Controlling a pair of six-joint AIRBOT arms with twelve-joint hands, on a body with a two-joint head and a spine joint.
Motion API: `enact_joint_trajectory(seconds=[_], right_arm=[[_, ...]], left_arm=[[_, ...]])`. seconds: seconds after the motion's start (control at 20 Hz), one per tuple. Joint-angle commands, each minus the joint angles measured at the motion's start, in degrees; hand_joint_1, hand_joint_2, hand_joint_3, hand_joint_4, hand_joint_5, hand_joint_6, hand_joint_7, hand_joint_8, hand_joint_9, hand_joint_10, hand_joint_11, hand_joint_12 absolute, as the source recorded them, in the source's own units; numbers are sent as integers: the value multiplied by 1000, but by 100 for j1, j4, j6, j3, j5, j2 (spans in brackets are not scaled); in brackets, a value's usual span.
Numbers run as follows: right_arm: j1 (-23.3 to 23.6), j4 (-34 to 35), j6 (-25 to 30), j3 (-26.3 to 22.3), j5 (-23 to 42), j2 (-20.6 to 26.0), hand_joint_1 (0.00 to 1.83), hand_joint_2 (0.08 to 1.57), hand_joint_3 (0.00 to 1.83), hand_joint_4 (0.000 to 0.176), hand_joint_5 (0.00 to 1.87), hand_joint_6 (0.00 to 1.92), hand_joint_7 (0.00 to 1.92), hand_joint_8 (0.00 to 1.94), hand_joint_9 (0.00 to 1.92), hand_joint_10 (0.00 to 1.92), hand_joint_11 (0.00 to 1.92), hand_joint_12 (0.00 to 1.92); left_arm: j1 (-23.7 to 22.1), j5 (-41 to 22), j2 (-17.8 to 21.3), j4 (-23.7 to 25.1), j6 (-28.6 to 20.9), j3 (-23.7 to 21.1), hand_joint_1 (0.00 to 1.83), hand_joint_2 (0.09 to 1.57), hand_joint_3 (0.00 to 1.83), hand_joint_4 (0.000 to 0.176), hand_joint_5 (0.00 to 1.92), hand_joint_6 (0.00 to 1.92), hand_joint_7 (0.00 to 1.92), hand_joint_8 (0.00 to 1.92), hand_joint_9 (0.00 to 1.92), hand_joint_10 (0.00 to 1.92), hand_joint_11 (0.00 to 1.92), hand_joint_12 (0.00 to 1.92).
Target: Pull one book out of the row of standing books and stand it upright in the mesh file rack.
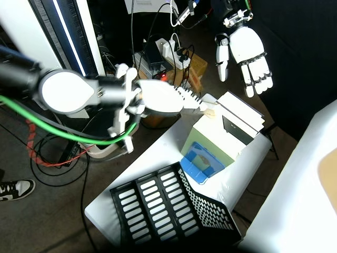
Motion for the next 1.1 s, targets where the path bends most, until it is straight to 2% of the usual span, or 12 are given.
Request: enact_joint_trajectory(seconds=[0.0, 0.1, 0.3, 0.5, 0.55, 0.6, 0.65, 0.7, 0.8, 0.9, 0.95, 1.05], right_arm=[[85, -4, 4, 14, 338, -52, 715, 1066, 11, 45, 0, 0, 0, 0, 0, 0, 0, 0], [105, -246, 4, 81, 276, -299, 738, 1041, 0, 65, 0, 0, 0, 0, 0, 0, 0, 0], [108, -402, -6, 256, 204, -697, 845, 1007, 0, 0, 0, 0, 0, 0, 0, 0, 0, 0], [108, -491, -537, 291, -101, -1039, 800, 1043, 6, 0, 0, 0, 0, 0, 0, 0, 0, 0], [108, -491, -681, 299, -181, -1107, 770, 1034, 1, 27, 0, 0, 0, 0, 0, 0, 0, 0], [108, -491, -804, 309, -254, -1175, 768, 1015, 0, 0, 0, 0, 0, 0, 0, 0, 0, 0], [108, -491, -957, 334, -346, -1267, 814, 793, 57, 7, 34, 8, 59, 49, 101, 28, 0, 457], [108, -491, -1065, 366, -423, -1351, 849, 735, 47, 33, 66, 13, 100, 31, 128, 26, 0, 486], [108, -507, -1169, 440, -547, -1500, 1091, 871, 50, 6, 164, 20, 190, 7, 98, 4, 0, 18], [107, -604, -1184, 516, -648, -1638, 1028, 952, 73, 0, 54, 3, 67, 2, 19, 0, 0, 3], [106, -638, -1186, 560, -688, -1699, 1219, 938, 39, 0, 325, 55, 173, 12, 1, 0, 0, 0], [106, -705, -1186, 615, -761, -1794, 1148, 1095, 52, 0, 435, 34, 210, 3, 45, 18, 0, 0]], left_arm=[[-24, -632, 59, -26, 43, 41, 190, 1421, 3, 60, 0, 0, 0, 0, 0, 0, 0, 0], [11, -591, 82, -109, 52, 73, 182, 1428, 5, 60, 0, 0, 0, 0, 0, 0, 0, 0], [67, -562, 185, -258, 94, 83, 214, 1428, 1, 60, 0, 0, 0, 0, 0, 0, 0, 0], [128, -567, 319, -365, 94, 86, 227, 1437, 2, 62, 0, 0, 0, 0, 0, 0, 0, 0], [128, -564, 354, -375, 94, 85, 239, 1437, 1, 64, 0, 0, 0, 0, 0, 0, 0, 0], [128, -569, 380, -396, 94, 84, 274, 1424, 0, 71, 0, 0, 0, 0, 0, 0, 0, 0], [129, -590, 405, -423, 94, 85, 211, 1424, 0, 76, 0, 0, 0, 0, 0, 0, 0, 0], [132, -614, 422, -444, 94, 82, 183, 1426, 0, 73, 0, 0, 0, 0, 0, 0, 0, 0], [133, -630, 464, -454, 93, 69, 154, 1431, 3, 69, 0, 0, 0, 0, 0, 0, 0, 0], [138, -660, 495, -470, 93, 52, 155, 1432, 3, 73, 0, 0, 0, 0, 0, 0, 0, 0], [157, -690, 514, -481, 92, 33, 155, 1429, 1, 73, 0, 0, 0, 0, 0, 0, 0, 0], [173, -735, 536, -491, 92, 9, 179, 1428, 0, 67, 0, 0, 0, 0, 0, 0, 0, 0]])
